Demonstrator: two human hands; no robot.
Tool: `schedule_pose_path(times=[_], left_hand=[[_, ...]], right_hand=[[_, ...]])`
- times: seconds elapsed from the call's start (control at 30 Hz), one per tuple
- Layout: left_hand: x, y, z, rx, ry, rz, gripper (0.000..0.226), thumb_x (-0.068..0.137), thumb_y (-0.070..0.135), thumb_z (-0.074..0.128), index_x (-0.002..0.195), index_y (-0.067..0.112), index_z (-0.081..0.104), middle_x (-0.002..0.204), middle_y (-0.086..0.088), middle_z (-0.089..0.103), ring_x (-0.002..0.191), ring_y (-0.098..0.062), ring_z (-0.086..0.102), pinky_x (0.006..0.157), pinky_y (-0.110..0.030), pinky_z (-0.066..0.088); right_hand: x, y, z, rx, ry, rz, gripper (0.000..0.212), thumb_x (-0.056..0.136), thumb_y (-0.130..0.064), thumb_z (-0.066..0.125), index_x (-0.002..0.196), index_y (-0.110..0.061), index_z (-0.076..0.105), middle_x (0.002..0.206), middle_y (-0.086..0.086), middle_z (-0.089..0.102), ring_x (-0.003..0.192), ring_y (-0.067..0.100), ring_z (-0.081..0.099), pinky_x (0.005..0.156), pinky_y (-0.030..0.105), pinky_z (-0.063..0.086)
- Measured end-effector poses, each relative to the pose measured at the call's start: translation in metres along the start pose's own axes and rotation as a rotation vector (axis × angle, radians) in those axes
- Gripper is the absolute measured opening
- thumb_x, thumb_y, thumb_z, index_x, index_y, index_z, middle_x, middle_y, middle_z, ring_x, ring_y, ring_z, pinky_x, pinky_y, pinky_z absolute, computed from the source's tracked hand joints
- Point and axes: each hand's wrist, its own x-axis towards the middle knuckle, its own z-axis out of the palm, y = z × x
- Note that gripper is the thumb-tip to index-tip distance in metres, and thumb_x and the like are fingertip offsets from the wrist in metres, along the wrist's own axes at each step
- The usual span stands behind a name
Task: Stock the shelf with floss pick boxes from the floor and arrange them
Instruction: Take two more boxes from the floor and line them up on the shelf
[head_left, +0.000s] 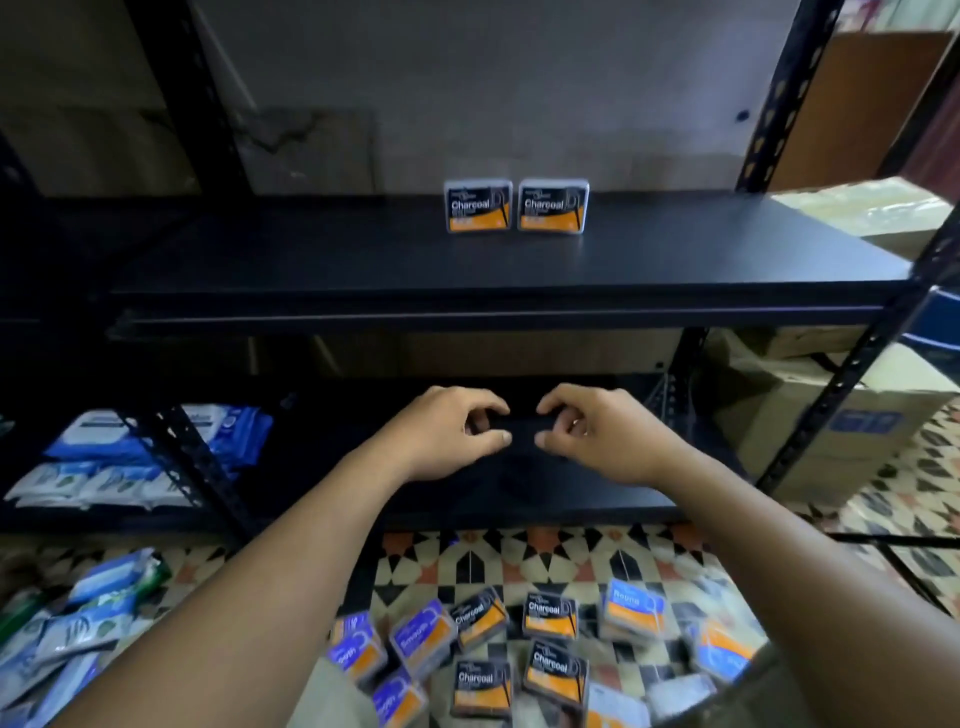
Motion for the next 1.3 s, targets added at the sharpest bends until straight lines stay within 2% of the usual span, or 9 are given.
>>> schedule_pose_path(times=[0.13,0.3,0.43,0.63,0.73,0.87,1.0,1.13,1.3], left_hand=[[-0.002,-0.015,0.033,0.043,-0.275,-0.088,0.056,0.084,0.059,0.064,0.136,0.043,0.050,0.105,0.015,0.059,0.093,-0.005,0.058,0.086,-0.032,0.053],[-0.002,-0.030,0.080,0.198,-0.465,-0.068,0.061,0.088,0.049,0.061,0.144,0.033,0.044,0.126,0.003,0.059,0.107,-0.017,0.058,0.090,-0.032,0.049],[-0.009,-0.055,0.124,0.257,-0.596,-0.053,0.059,0.088,0.047,0.062,0.142,0.028,0.047,0.134,0.001,0.057,0.113,-0.020,0.057,0.091,-0.032,0.049],[-0.019,-0.090,0.173,0.249,-0.731,-0.082,0.058,0.093,0.043,0.060,0.145,0.023,0.044,0.136,-0.004,0.056,0.117,-0.024,0.055,0.081,-0.025,0.037],[-0.017,-0.105,0.192,0.208,-0.759,-0.104,0.061,0.092,0.046,0.059,0.146,0.023,0.041,0.141,-0.004,0.053,0.120,-0.024,0.054,0.085,-0.026,0.038],[-0.012,-0.120,0.212,0.159,-0.757,-0.138,0.061,0.094,0.043,0.059,0.147,0.020,0.041,0.142,-0.007,0.052,0.123,-0.026,0.053,0.085,-0.026,0.035],[-0.006,-0.138,0.233,0.109,-0.659,-0.142,0.049,0.091,0.041,0.063,0.134,0.021,0.055,0.128,-0.006,0.062,0.107,-0.024,0.058,0.078,-0.027,0.040],[0.001,-0.153,0.249,0.075,-0.521,-0.211,0.047,0.089,0.035,0.064,0.134,0.024,0.056,0.126,-0.008,0.061,0.113,-0.026,0.058,0.088,-0.035,0.049],[0.008,-0.165,0.271,0.122,-0.480,-0.254,0.058,0.086,0.039,0.066,0.140,0.023,0.049,0.127,-0.010,0.058,0.115,-0.031,0.056,0.089,-0.038,0.049]], right_hand=[[-0.009,0.008,0.030,-0.127,-0.381,0.093,0.042,0.085,-0.051,0.068,0.121,-0.034,0.054,0.091,-0.010,0.070,0.086,0.008,0.063,0.079,0.028,0.051],[-0.014,0.023,0.074,-0.259,-0.445,0.062,0.041,0.087,-0.053,0.062,0.122,-0.032,0.054,0.099,-0.008,0.066,0.092,0.018,0.061,0.082,0.040,0.053],[-0.021,0.045,0.104,-0.284,-0.570,0.061,0.040,0.091,-0.049,0.059,0.125,-0.029,0.054,0.101,-0.011,0.053,0.095,0.019,0.054,0.077,0.032,0.042],[-0.031,0.092,0.138,-0.273,-0.698,0.166,0.047,0.090,-0.049,0.060,0.130,-0.026,0.053,0.123,0.000,0.061,0.104,0.022,0.057,0.084,0.032,0.047],[-0.030,0.106,0.160,-0.255,-0.727,0.184,0.050,0.089,-0.048,0.062,0.133,-0.026,0.051,0.128,0.000,0.057,0.106,0.021,0.052,0.078,0.027,0.036],[-0.024,0.116,0.188,-0.163,-0.711,0.200,0.041,0.089,-0.042,0.064,0.125,-0.024,0.056,0.119,-0.001,0.057,0.096,0.017,0.049,0.079,0.028,0.039],[-0.018,0.132,0.209,-0.064,-0.647,0.234,0.035,0.090,-0.034,0.067,0.122,-0.020,0.059,0.122,0.005,0.061,0.108,0.025,0.057,0.085,0.030,0.044],[-0.011,0.153,0.225,0.011,-0.526,0.329,0.036,0.086,-0.027,0.072,0.120,-0.020,0.060,0.117,0.005,0.065,0.107,0.026,0.061,0.085,0.031,0.047],[-0.010,0.175,0.248,-0.022,-0.445,0.380,0.067,0.081,-0.033,0.077,0.140,-0.022,0.048,0.129,0.007,0.056,0.115,0.026,0.055,0.093,0.033,0.046]])
